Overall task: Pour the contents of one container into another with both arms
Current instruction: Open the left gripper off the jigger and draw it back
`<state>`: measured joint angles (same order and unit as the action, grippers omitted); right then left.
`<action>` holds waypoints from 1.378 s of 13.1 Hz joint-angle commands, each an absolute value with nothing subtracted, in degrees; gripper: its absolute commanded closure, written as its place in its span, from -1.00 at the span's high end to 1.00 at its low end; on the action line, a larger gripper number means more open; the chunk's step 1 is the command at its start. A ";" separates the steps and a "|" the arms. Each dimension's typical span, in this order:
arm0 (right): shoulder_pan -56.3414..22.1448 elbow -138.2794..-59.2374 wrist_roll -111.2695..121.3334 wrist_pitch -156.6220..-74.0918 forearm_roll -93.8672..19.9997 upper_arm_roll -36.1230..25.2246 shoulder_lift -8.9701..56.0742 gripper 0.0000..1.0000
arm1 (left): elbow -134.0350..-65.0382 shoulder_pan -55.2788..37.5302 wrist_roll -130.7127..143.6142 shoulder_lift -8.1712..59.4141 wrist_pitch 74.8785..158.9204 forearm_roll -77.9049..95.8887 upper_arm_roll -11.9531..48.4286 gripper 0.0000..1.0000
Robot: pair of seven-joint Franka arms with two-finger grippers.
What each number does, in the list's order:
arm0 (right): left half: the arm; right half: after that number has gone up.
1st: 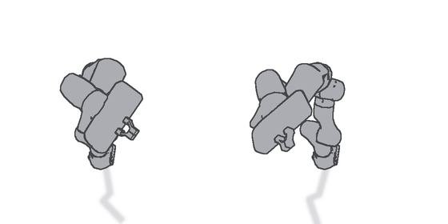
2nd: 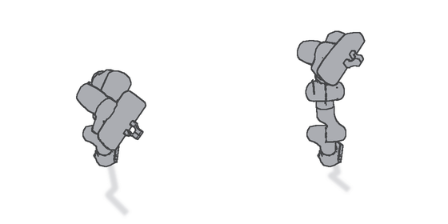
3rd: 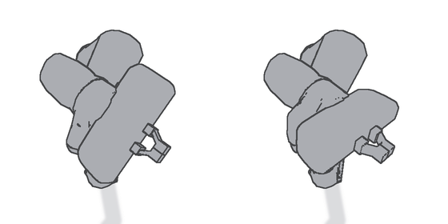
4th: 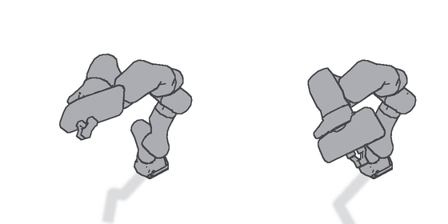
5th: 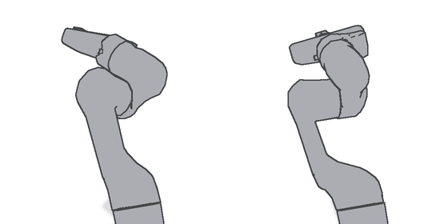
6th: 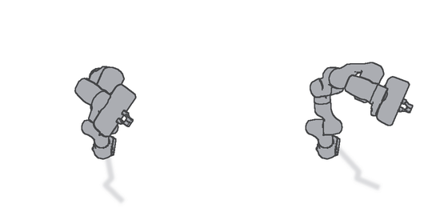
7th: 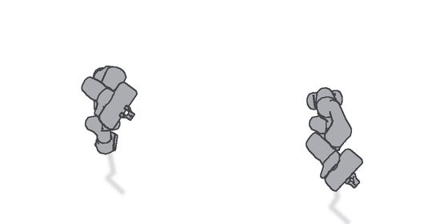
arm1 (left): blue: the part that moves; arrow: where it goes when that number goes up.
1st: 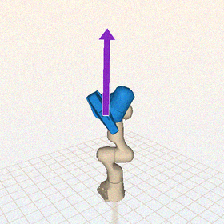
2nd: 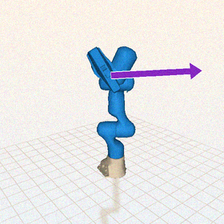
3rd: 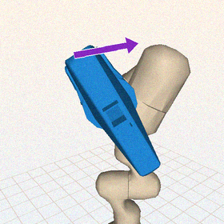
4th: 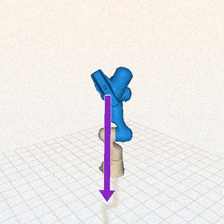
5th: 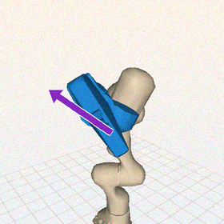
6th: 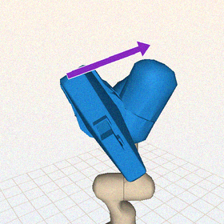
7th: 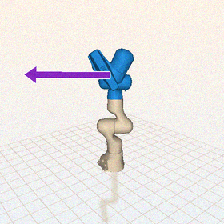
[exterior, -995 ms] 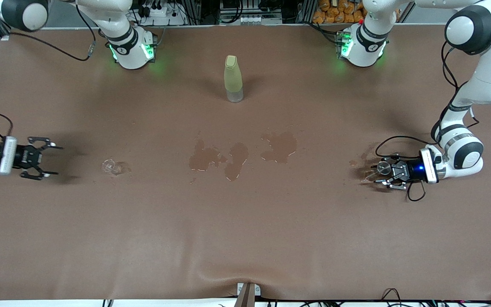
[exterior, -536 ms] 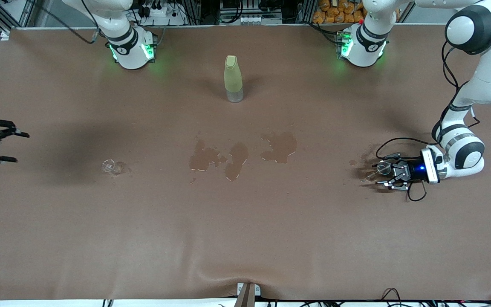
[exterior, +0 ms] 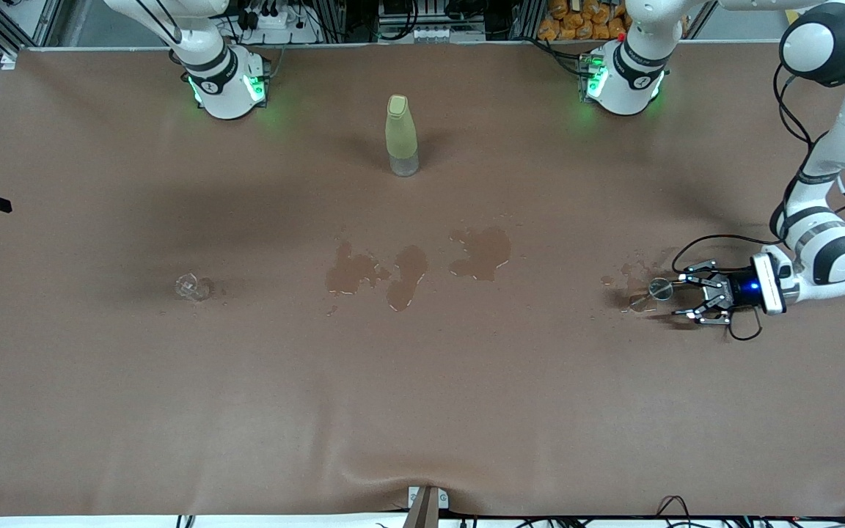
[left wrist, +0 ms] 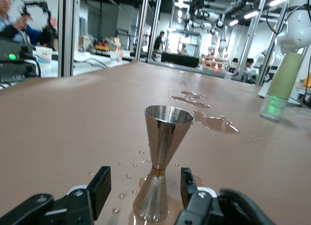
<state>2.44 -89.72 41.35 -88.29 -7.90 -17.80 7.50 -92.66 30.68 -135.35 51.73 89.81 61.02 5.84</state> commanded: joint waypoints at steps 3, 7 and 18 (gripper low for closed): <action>4.74 -87.80 23.42 -85.18 -1.94 -6.88 3.79 1.00 | -86.94 31.64 -120.98 45.81 89.30 46.27 5.71 0.31; 6.85 -87.80 13.55 -84.38 -1.58 -0.36 2.81 1.00 | -82.88 29.90 -104.73 38.88 89.56 35.97 6.07 0.44; 2.99 -89.72 9.67 -85.34 0.88 -1.76 -1.57 1.00 | -82.00 26.81 -66.74 17.16 89.91 15.57 7.55 0.71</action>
<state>4.38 -86.26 11.70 -85.16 -0.47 -1.17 2.45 -80.30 27.53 -71.80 22.31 89.78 19.15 6.96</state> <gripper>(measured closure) 0.000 0.150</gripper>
